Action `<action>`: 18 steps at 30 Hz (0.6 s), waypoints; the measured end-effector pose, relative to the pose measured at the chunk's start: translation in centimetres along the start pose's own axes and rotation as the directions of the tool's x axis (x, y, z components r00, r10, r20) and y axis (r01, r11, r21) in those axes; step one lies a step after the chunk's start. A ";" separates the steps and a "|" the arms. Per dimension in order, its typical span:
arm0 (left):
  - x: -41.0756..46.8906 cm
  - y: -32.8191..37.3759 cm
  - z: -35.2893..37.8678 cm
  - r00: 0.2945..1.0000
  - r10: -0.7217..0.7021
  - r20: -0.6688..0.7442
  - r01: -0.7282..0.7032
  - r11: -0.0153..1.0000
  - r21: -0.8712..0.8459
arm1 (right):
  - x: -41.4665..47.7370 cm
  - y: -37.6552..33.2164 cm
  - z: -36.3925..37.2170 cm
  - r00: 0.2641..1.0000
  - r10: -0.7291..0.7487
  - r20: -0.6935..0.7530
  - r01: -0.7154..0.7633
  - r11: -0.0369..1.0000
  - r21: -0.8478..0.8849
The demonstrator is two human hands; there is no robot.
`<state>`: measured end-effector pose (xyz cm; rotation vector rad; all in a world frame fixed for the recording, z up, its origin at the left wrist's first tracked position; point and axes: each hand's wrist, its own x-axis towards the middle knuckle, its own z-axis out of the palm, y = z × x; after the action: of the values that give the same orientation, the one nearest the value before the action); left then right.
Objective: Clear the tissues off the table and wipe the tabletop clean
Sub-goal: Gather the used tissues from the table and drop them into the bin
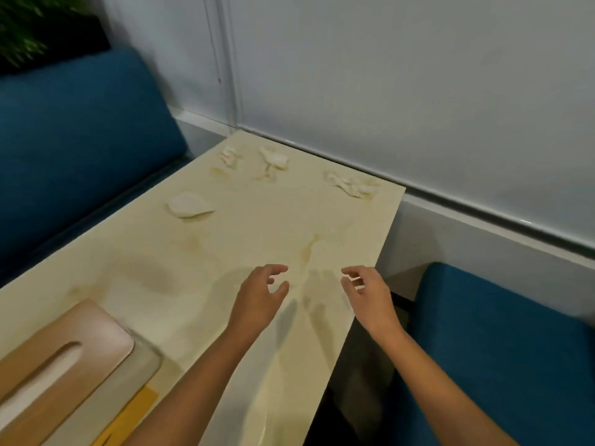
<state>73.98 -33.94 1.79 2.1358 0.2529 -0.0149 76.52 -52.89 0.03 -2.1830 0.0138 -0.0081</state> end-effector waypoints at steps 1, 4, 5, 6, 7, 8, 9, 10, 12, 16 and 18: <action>1.3 -0.3 -0.3 1.000 -0.022 -0.023 0.022 1.000 -0.005 | 1.7 -0.2 0.3 1.000 -0.011 0.015 0.011 1.000 -0.002; 4.9 -0.7 -0.8 0.995 -0.066 -0.070 0.065 0.998 -0.006 | 6.7 -0.5 0.7 0.999 -0.020 0.048 0.020 1.000 -0.010; 6.0 -0.7 -0.8 0.994 -0.077 -0.078 0.077 0.997 -0.003 | 8.2 -0.6 0.7 0.998 -0.018 0.059 0.019 1.000 -0.014; 7.0 -0.7 -0.7 0.992 -0.089 -0.085 0.089 0.996 0.005 | 9.5 -0.5 0.6 0.997 -0.016 0.070 0.017 1.000 -0.019; 8.0 -0.6 -0.5 0.990 -0.103 -0.093 0.105 0.994 0.013 | 11.0 -0.4 0.5 0.997 -0.015 0.082 0.018 0.999 -0.030; 9.1 -0.6 -0.3 0.988 -0.116 -0.104 0.118 0.993 0.018 | 12.5 -0.3 0.3 0.996 -0.018 0.090 0.021 0.999 -0.041; 10.0 -0.5 -0.2 0.986 -0.125 -0.113 0.128 0.992 0.021 | 13.9 -0.1 0.1 0.996 -0.021 0.092 0.026 0.998 -0.056; 11.1 -0.3 0.0 0.983 -0.134 -0.126 0.137 0.990 0.017 | 15.4 0.1 -0.1 0.995 -0.025 0.093 0.032 0.997 -0.069; 13.3 0.2 0.4 0.978 -0.149 -0.145 0.153 0.988 0.015 | 18.6 0.7 -0.4 0.995 -0.046 0.089 0.055 0.993 -0.106; 17.2 1.4 1.3 0.972 -0.166 -0.167 0.169 0.986 0.004 | 24.6 1.5 -1.1 0.991 -0.108 0.082 0.122 0.974 -0.193; 18.9 1.9 1.9 0.971 -0.172 -0.167 0.175 0.984 0.004 | 27.5 1.6 -1.2 0.989 -0.108 0.098 0.131 0.955 -0.267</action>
<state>93.01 -33.22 0.22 2.1297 0.5400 0.0600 104.02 -55.14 -0.55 -2.4554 -0.1745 0.0163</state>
